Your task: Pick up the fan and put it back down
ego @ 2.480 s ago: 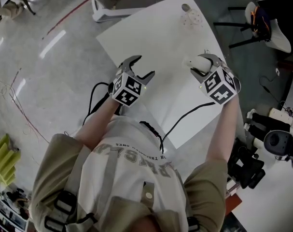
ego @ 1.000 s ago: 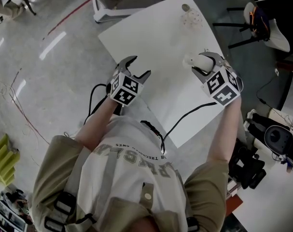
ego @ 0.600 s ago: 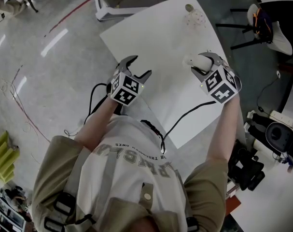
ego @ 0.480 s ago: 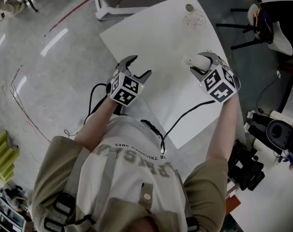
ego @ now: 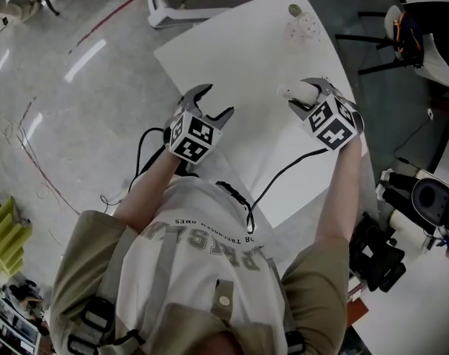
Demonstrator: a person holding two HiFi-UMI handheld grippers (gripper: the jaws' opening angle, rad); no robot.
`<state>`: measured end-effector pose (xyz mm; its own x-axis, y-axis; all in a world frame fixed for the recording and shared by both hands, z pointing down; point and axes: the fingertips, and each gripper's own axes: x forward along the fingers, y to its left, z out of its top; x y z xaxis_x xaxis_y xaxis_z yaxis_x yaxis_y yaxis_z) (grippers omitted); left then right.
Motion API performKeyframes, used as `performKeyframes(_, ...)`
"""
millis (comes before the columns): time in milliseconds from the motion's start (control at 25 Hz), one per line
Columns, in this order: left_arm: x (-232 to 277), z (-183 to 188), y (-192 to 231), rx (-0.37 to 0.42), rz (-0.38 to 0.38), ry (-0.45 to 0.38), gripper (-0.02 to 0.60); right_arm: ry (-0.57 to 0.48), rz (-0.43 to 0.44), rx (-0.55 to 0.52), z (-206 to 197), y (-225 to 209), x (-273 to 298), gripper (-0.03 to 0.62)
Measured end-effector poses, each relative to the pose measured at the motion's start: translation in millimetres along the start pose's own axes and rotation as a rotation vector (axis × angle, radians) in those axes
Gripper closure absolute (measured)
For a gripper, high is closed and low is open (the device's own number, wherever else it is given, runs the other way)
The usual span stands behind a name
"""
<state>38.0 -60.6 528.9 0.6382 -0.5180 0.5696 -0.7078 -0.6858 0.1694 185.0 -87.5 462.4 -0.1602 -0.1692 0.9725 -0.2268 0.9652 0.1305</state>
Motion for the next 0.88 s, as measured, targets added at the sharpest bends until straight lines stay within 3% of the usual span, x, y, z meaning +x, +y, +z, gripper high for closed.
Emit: performKeyframes(880, 7.2, -7.0, 11.9, -0.033, 0.025, 0.019, 0.249, 0.017, 0.059, 0.011, -7.3, -6.9, 60.3, 0.384)
